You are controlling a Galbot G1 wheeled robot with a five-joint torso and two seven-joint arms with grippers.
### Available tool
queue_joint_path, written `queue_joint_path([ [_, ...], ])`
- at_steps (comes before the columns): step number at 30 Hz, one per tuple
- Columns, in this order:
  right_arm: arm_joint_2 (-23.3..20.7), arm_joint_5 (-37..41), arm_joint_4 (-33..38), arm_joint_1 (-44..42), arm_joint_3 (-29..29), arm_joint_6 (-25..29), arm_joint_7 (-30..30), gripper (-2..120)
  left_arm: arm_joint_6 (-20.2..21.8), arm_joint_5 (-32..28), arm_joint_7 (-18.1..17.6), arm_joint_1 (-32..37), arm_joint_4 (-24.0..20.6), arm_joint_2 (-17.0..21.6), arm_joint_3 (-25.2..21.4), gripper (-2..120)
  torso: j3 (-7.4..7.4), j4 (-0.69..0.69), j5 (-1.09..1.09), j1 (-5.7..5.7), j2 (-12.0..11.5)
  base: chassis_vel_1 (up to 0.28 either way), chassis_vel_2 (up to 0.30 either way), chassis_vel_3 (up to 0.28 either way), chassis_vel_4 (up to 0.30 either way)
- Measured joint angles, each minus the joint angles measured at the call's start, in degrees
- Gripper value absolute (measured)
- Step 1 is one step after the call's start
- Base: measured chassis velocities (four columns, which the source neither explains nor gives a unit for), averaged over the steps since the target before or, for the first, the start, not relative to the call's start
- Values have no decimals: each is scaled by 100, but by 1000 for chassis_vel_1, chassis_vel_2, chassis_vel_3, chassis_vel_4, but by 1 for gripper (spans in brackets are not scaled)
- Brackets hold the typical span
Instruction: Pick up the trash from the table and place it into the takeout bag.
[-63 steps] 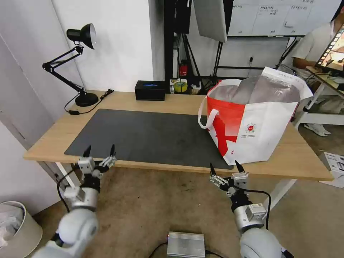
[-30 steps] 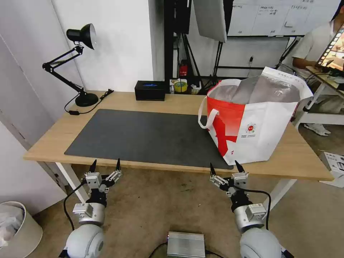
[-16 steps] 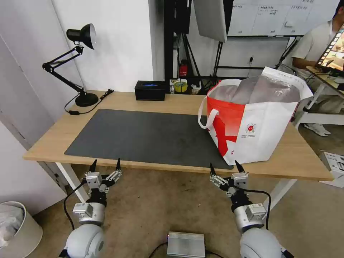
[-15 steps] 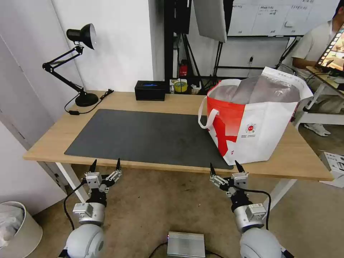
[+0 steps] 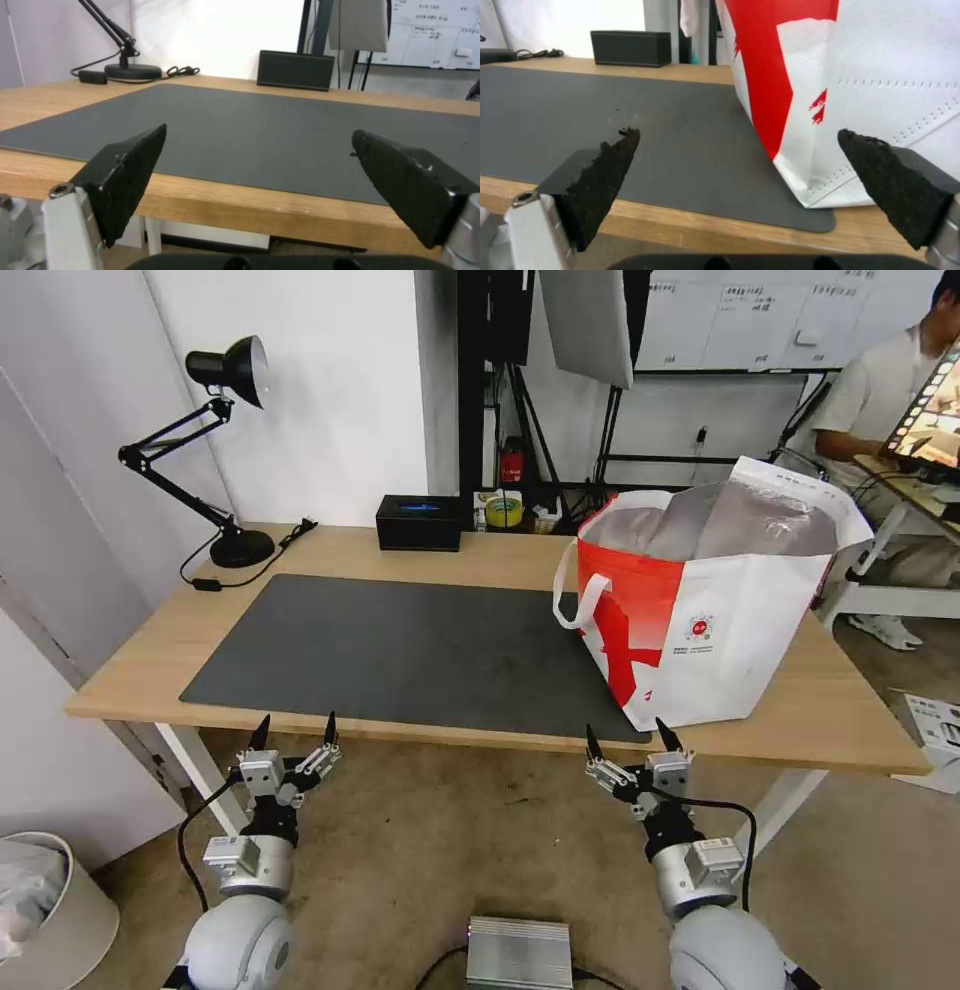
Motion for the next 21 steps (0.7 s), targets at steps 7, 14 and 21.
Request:
queue_joint_path([
  [7,0,0,0,0,0,0,0,100,0,0,-2,0,0,1,0,100,0,0,0,0,0,0,0,0,0],
  [14,0,0,0,0,0,0,0,100,1,-1,-4,-1,0,0,0,100,0,0,0,0,0,0,0,0,0],
  [21,0,0,0,0,0,0,0,100,1,-1,-4,0,0,1,0,100,0,0,0,0,0,0,0,0,0],
])
